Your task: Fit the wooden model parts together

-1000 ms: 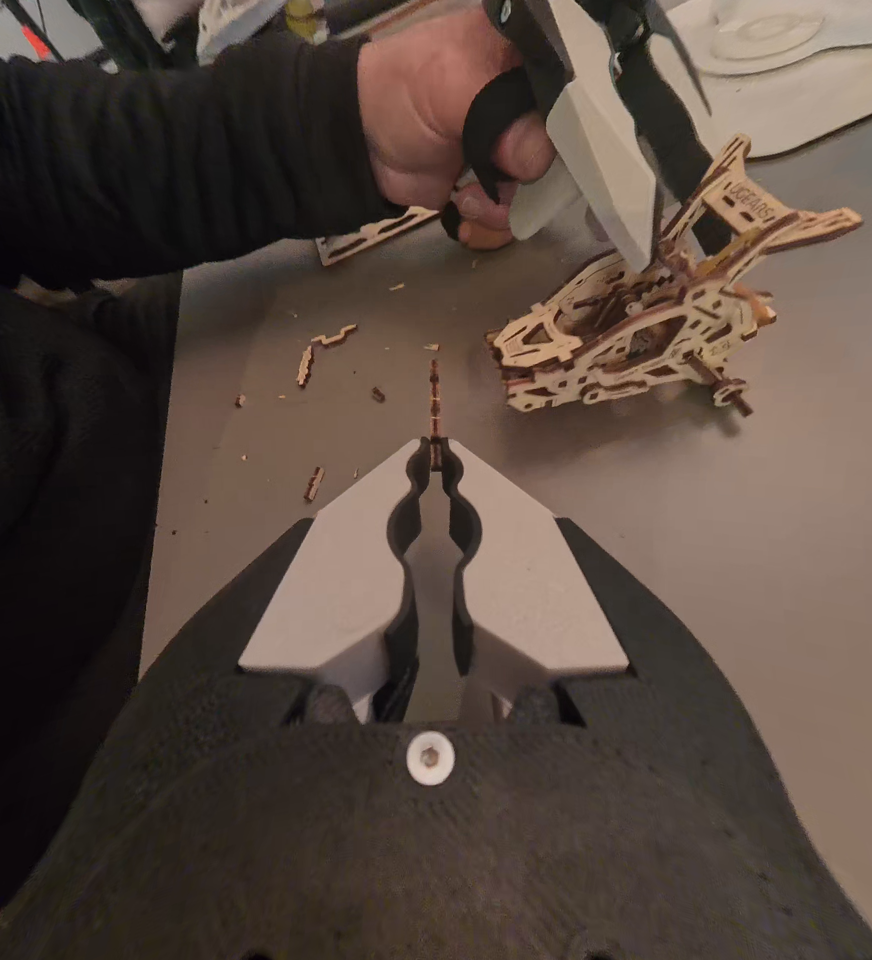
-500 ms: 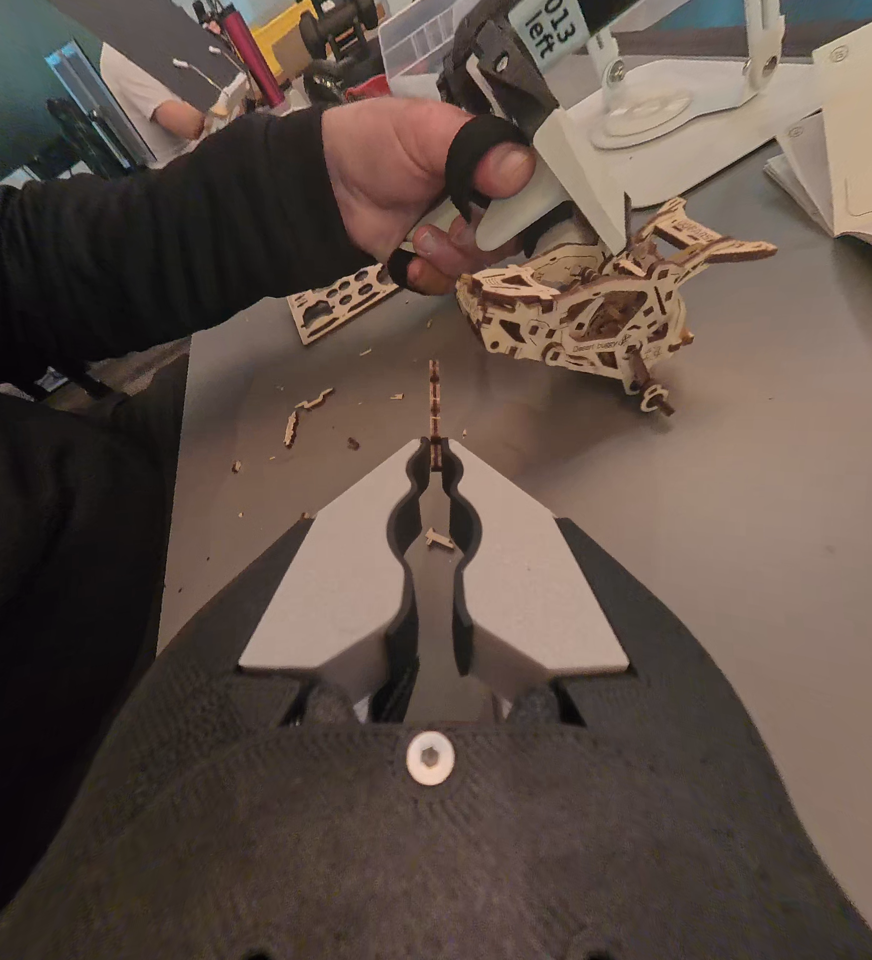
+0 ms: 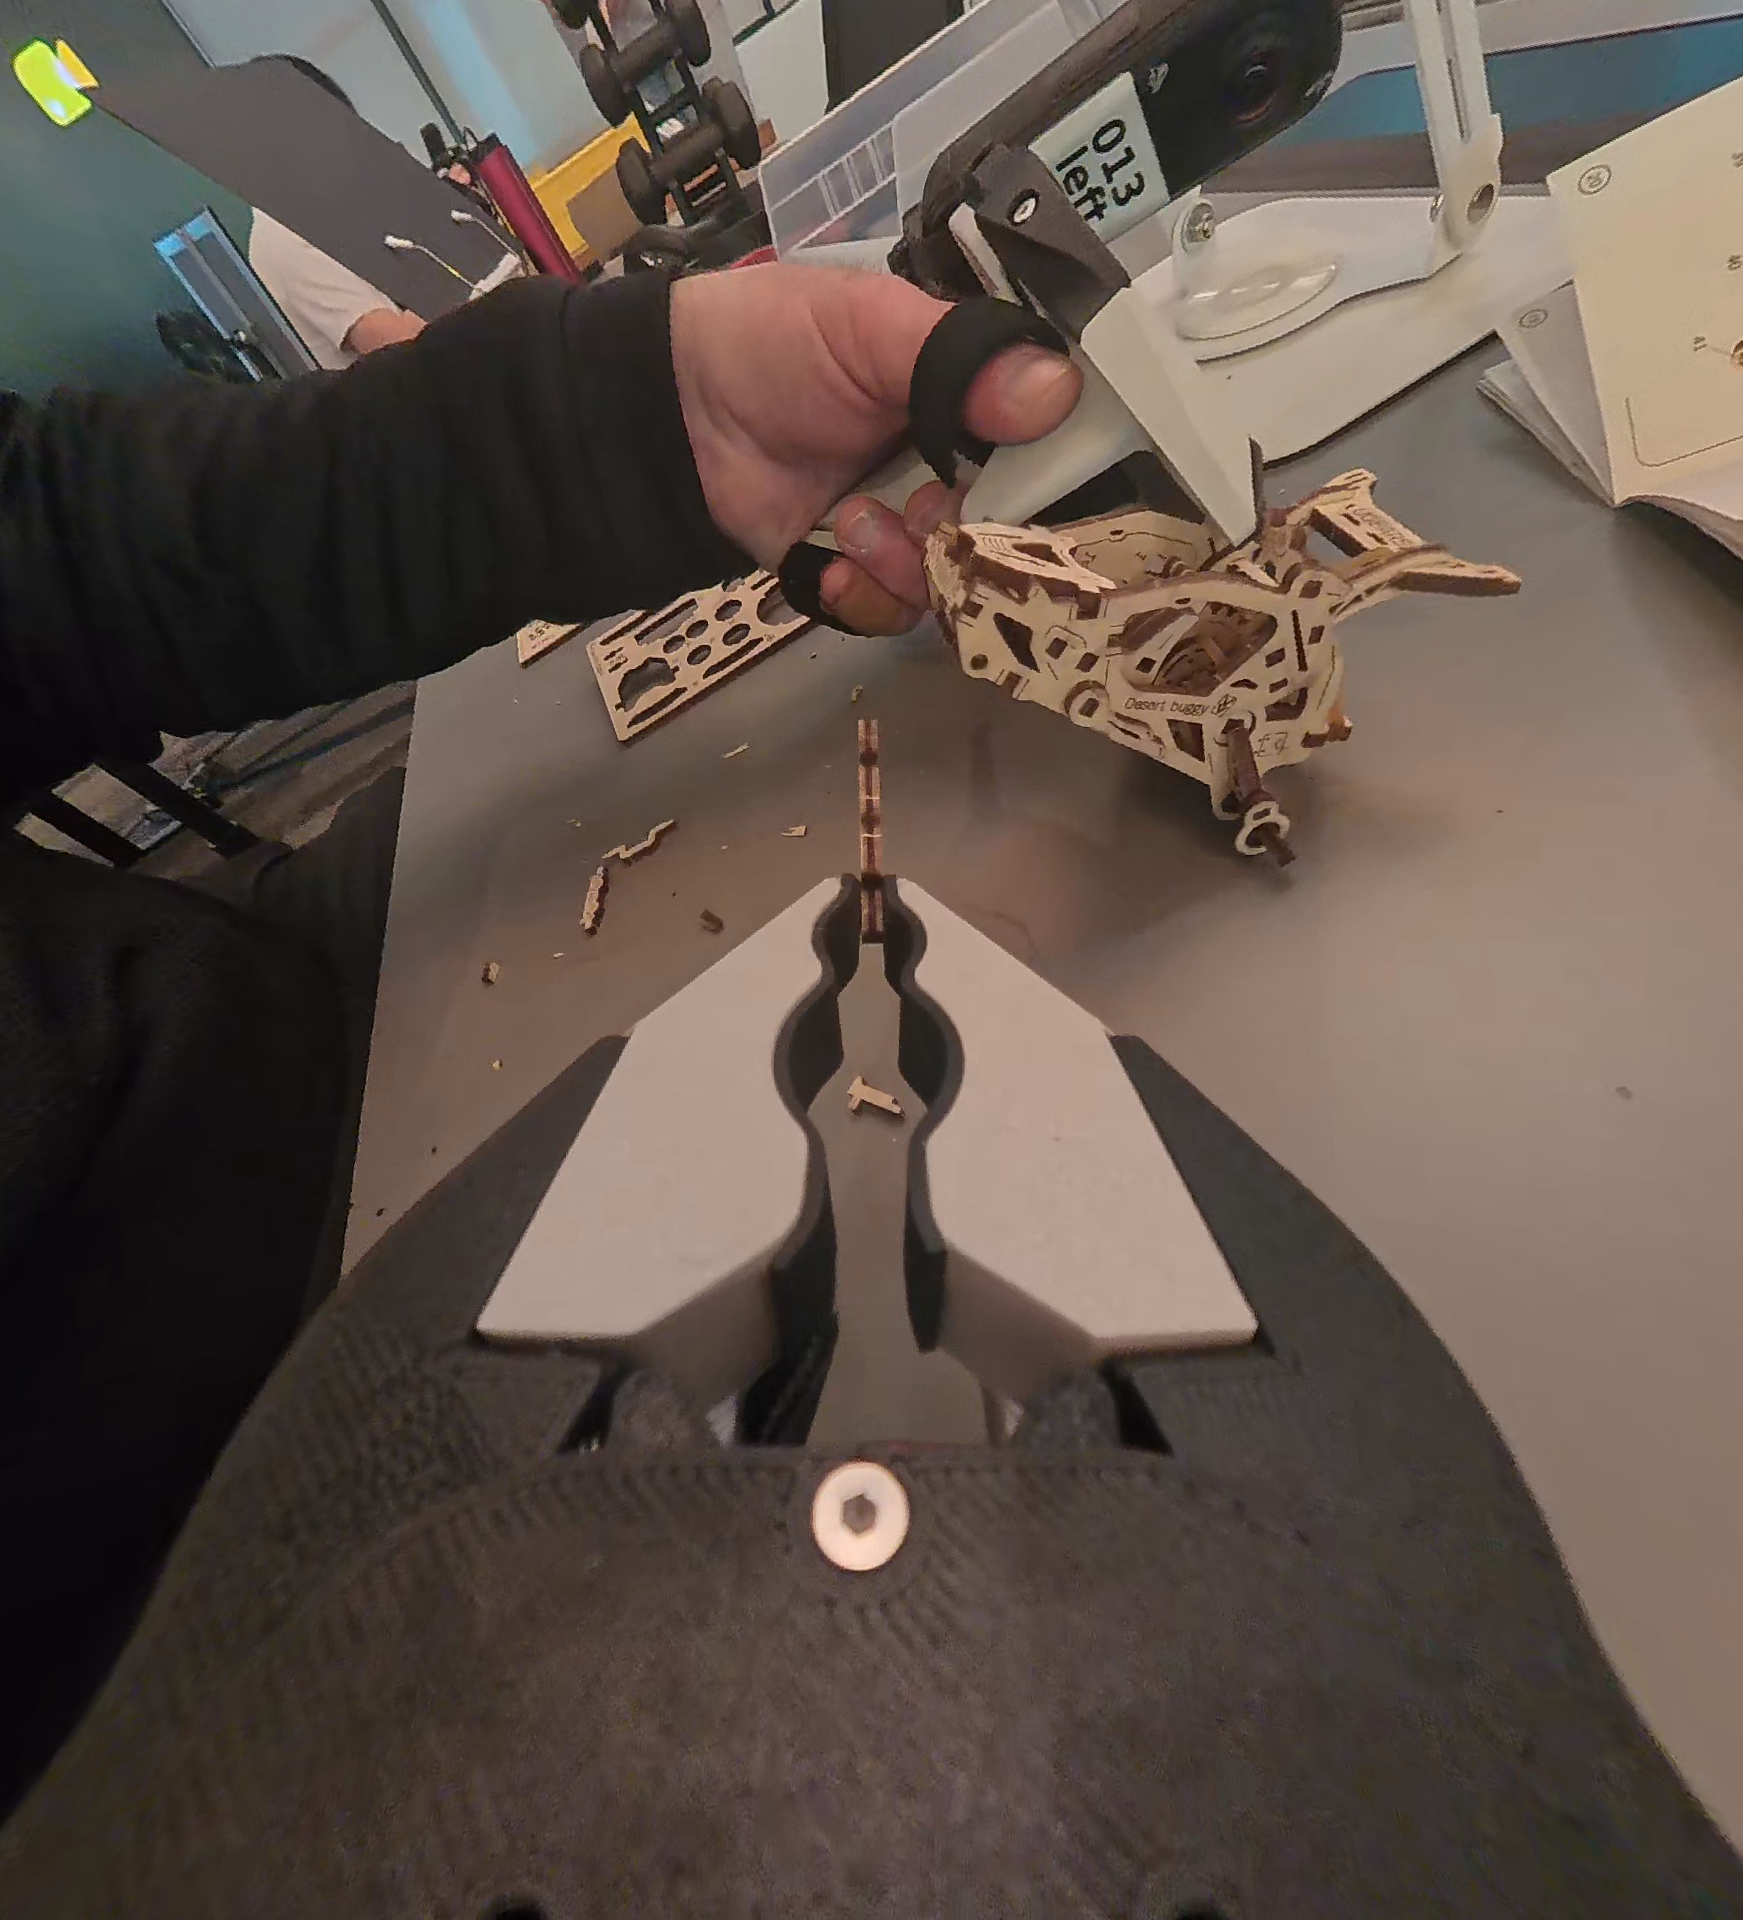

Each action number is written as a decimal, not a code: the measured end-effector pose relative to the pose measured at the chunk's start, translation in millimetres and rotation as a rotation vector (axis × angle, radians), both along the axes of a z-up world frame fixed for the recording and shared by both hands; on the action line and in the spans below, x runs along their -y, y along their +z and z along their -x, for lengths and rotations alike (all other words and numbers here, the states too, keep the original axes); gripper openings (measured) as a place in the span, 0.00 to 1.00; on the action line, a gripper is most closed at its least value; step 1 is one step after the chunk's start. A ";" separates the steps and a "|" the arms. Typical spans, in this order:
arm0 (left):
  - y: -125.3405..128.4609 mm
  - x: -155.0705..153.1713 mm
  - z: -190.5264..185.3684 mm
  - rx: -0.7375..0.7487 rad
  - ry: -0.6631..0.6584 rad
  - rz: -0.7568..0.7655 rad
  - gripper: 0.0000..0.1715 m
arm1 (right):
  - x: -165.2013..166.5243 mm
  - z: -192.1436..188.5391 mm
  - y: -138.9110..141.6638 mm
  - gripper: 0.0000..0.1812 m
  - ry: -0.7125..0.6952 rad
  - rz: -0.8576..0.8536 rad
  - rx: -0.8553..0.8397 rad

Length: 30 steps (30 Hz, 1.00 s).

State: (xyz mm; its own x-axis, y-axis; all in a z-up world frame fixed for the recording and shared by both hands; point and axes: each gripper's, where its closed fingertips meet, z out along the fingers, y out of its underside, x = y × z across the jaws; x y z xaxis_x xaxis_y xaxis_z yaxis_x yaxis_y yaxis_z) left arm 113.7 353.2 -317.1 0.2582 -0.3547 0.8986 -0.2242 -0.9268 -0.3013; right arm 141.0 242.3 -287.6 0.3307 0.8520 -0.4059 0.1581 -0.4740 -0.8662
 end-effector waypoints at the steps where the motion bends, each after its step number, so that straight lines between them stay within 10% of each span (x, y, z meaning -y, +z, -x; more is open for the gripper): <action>1: -0.2 -0.3 -0.4 -0.002 0.001 0.001 0.30 | -0.6 -0.4 0.1 0.01 -0.002 0.006 -0.004; 30: 0.9 -7.0 7.8 0.021 0.243 0.020 0.29 | -4.0 -2.8 2.0 0.01 -0.018 0.022 -0.028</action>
